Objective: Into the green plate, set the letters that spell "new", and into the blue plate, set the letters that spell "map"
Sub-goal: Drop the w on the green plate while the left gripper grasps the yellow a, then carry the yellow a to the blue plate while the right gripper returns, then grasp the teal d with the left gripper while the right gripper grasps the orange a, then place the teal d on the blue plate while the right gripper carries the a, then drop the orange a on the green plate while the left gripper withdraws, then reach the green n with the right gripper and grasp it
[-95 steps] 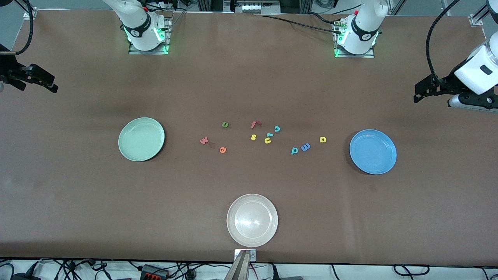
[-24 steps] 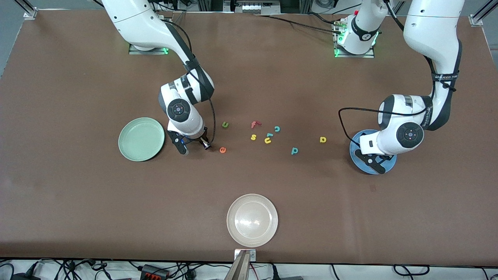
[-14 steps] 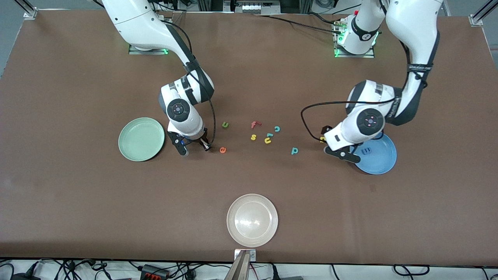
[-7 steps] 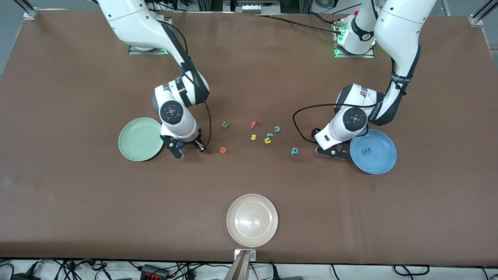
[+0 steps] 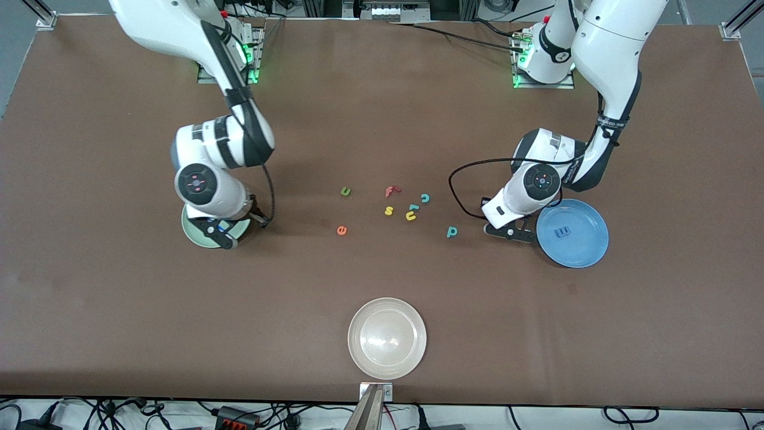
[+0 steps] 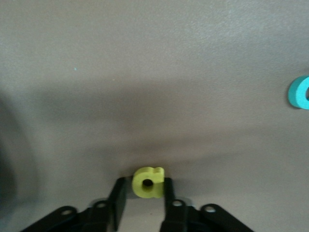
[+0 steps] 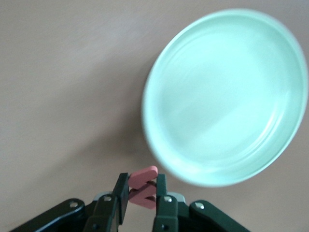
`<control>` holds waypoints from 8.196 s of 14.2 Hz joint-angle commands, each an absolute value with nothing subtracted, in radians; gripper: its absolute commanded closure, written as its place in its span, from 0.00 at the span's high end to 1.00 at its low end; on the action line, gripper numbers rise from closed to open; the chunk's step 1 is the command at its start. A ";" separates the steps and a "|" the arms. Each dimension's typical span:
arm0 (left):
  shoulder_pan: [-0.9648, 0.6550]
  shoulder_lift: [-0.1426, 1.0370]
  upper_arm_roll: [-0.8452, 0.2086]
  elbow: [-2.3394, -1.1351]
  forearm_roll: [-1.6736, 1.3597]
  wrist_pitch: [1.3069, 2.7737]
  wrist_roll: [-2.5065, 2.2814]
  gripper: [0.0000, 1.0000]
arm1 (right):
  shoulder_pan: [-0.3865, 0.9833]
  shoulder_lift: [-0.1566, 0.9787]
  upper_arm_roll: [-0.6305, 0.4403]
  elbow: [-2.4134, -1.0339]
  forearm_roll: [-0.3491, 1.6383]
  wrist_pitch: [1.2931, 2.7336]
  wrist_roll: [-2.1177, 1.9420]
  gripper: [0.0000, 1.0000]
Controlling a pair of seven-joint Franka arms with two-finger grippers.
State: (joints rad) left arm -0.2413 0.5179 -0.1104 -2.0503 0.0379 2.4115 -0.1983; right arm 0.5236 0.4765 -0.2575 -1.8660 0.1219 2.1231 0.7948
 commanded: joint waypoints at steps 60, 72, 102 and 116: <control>-0.151 0.649 -0.328 -1.643 0.258 2.104 -0.368 0.03 | 0.710 0.868 -0.121 -1.408 0.207 2.223 0.557 0.53; 0.242 0.610 -0.325 -1.672 0.267 2.014 0.236 0.06 | 0.709 0.881 -0.123 -1.410 0.173 2.206 0.548 0.37; 0.019 0.139 -0.079 -1.461 0.045 1.554 -0.072 1.00 | 0.630 0.499 -0.407 -2.006 0.156 2.126 0.325 0.13; -0.018 -0.058 -0.046 -1.715 -0.006 1.680 -0.092 1.00 | 0.836 0.489 -0.402 -1.879 0.274 2.193 0.354 1.00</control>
State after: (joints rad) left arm -0.0154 -0.0803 -0.0470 -1.7552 0.0126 1.6761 -0.0865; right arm 0.7575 0.4752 -0.4004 -1.8888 0.2191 2.1548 0.3401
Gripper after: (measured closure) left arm 0.000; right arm 0.000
